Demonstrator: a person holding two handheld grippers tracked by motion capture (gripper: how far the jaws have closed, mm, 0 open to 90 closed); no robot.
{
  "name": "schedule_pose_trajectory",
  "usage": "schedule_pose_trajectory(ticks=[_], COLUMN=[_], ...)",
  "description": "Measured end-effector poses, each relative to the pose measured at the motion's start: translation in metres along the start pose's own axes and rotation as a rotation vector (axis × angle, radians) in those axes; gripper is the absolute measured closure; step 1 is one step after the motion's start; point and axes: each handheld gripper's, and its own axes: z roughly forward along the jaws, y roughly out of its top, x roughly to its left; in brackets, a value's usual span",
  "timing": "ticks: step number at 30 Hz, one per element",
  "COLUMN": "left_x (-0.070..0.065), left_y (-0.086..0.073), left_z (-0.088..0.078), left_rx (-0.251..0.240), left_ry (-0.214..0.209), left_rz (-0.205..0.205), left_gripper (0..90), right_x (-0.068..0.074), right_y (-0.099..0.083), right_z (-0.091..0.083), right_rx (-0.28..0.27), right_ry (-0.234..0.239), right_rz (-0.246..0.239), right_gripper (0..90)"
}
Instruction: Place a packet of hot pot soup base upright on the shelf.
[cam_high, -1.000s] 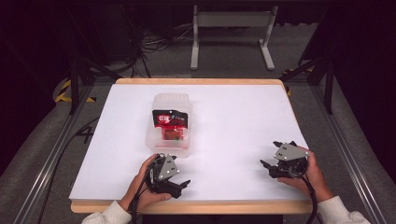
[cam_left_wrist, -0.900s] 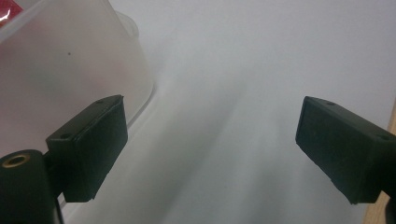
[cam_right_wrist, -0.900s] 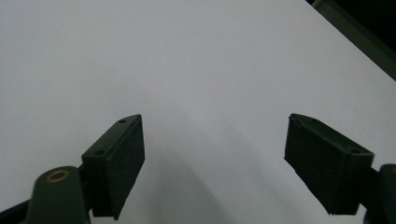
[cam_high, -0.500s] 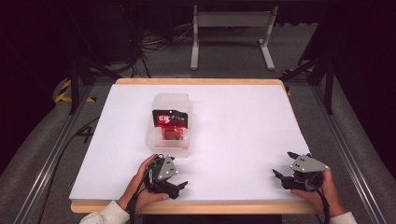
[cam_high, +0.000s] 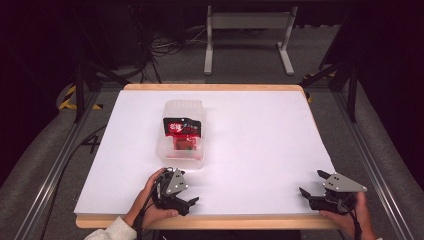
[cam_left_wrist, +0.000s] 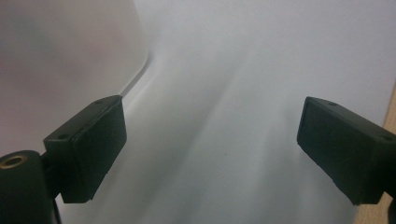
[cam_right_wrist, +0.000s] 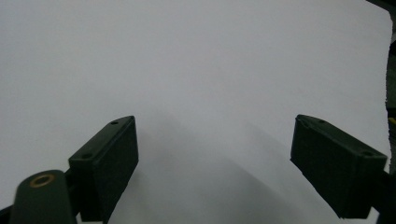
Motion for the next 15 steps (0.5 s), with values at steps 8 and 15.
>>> schedule_pose_trajectory(ticks=[8, 15], left_x=[0.0010, 0.0004], left_y=[0.0013, -0.0005], left_z=[-0.0005, -0.0037], left_rx=[-0.016, -0.022], left_ry=[-0.004, -0.002], left_rz=[-0.010, -0.010], left_gripper=[8.5, 8.2], right_x=[-0.0003, 0.0006], right_y=[-0.0002, 0.0034], right_z=[-0.0018, -0.0029], right_rx=[-0.017, -0.030], right_ry=[-0.009, -0.017], right_rz=[0.000, -0.015], right_gripper=[14.7, 14.6])
